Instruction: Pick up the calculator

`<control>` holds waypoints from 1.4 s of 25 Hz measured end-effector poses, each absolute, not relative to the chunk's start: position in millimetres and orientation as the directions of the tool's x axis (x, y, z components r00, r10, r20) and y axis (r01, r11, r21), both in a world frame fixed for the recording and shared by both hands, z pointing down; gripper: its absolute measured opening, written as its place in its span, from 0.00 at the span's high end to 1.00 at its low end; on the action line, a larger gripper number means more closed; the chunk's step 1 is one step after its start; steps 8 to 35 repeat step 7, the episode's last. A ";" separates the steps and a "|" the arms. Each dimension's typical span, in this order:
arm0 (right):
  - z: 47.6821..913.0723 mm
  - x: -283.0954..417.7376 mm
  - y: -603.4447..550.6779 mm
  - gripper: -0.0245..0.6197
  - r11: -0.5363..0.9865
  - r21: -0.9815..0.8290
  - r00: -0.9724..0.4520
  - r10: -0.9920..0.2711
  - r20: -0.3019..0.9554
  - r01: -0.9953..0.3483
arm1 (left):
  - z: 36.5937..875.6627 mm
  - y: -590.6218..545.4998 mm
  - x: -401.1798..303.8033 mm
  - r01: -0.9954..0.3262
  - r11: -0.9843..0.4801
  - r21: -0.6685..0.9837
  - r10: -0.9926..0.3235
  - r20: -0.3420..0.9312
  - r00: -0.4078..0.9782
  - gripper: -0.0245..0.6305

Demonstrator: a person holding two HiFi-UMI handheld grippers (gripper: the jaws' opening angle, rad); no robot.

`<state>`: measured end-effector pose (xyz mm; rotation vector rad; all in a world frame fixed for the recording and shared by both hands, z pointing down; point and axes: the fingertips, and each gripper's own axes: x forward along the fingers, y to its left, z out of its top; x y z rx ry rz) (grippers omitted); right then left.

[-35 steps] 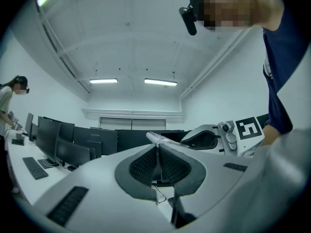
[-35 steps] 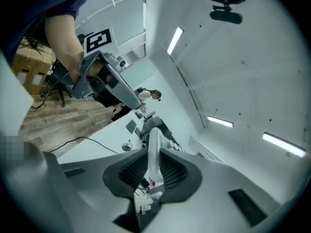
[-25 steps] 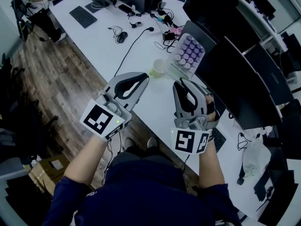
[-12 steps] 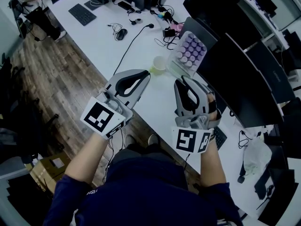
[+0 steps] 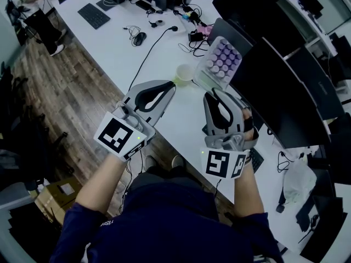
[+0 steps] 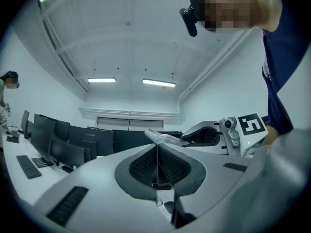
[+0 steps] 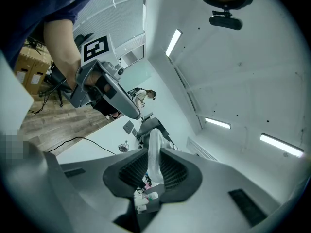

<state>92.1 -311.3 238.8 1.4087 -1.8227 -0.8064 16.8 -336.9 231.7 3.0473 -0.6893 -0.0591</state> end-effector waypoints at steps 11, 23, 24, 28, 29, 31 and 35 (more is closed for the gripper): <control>243.5 96.7 -314.7 0.84 0.227 0.804 -0.176 -0.972 0.154 -0.550 | 234.9 -341.0 22.5 -0.426 -0.904 0.025 -0.427 -0.027 0.904 0.90; 243.5 96.7 -314.7 0.84 0.227 0.804 -0.176 -0.972 0.154 -0.550 | 234.9 -341.0 22.5 -0.426 -0.904 0.025 -0.427 -0.027 0.904 0.90; 243.5 96.7 -314.7 0.84 0.227 0.804 -0.176 -0.972 0.154 -0.550 | 234.9 -341.0 22.5 -0.426 -0.904 0.025 -0.427 -0.027 0.904 0.90; 243.5 96.7 -314.7 0.84 0.227 0.804 -0.176 -0.972 0.154 -0.550 | 234.9 -341.0 22.5 -0.426 -0.904 0.025 -0.427 -0.027 0.904 0.90; 243.5 96.7 -314.7 0.84 0.227 0.804 -0.176 -0.972 0.154 -0.550 | 234.9 -341.0 22.5 -0.426 -0.904 0.025 -0.427 -0.027 0.904 0.90; 243.5 96.7 -314.7 0.84 0.227 0.804 -0.176 -0.972 0.154 -0.550 | 234.9 -341.0 22.5 -0.426 -0.904 0.025 -0.427 -0.027 0.904 0.90; 243.5 96.7 -314.7 0.84 0.227 0.804 -0.176 -0.972 0.154 -0.550 | 234.9 -341.0 22.5 -0.426 -0.904 0.025 -0.427 -0.027 0.904 0.90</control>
